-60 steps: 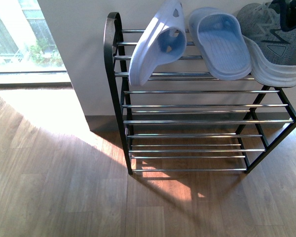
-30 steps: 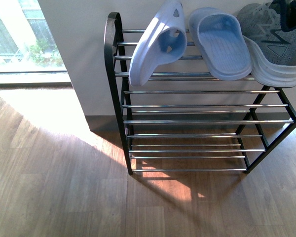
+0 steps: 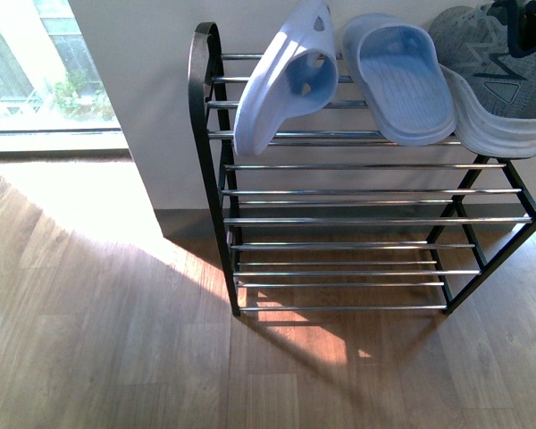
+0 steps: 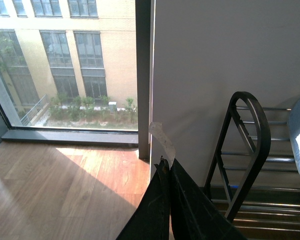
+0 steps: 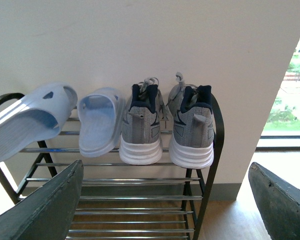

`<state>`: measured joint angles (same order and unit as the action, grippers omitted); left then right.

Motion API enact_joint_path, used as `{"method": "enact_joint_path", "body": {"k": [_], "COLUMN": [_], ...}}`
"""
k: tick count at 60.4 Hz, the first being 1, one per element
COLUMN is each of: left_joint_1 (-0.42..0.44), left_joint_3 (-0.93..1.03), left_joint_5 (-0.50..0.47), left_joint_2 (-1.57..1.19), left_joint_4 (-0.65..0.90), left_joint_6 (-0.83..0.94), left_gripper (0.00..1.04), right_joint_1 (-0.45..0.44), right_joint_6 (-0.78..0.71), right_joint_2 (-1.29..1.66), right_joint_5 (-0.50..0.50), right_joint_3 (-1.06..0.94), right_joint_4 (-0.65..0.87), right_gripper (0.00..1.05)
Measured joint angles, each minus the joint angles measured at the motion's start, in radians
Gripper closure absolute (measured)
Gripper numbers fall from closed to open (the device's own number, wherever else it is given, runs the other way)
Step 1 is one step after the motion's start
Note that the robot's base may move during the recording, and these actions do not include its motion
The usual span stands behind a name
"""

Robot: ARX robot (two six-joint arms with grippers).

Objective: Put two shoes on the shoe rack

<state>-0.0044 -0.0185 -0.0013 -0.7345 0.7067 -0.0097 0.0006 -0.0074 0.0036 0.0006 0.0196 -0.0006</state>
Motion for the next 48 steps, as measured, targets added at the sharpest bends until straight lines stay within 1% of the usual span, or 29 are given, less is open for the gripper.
{"method": "enact_joint_path", "body": {"k": [28, 48], "left_joint_1": [0.000, 0.000], "left_joint_3": [0.005, 0.005], "left_joint_5": [0.000, 0.000], "left_joint_2": [0.331, 0.469], "left_joint_4": [-0.304, -0.441], "left_joint_6": [0.000, 0.000], "left_gripper": [1.04, 1.04], "right_joint_1": [0.000, 0.000], "right_joint_6": [0.000, 0.000], "right_joint_2": [0.000, 0.000], "right_joint_5": [0.000, 0.000], "right_joint_3": [0.000, 0.000], "right_joint_4": [0.000, 0.000], "right_gripper": [0.09, 0.09]}}
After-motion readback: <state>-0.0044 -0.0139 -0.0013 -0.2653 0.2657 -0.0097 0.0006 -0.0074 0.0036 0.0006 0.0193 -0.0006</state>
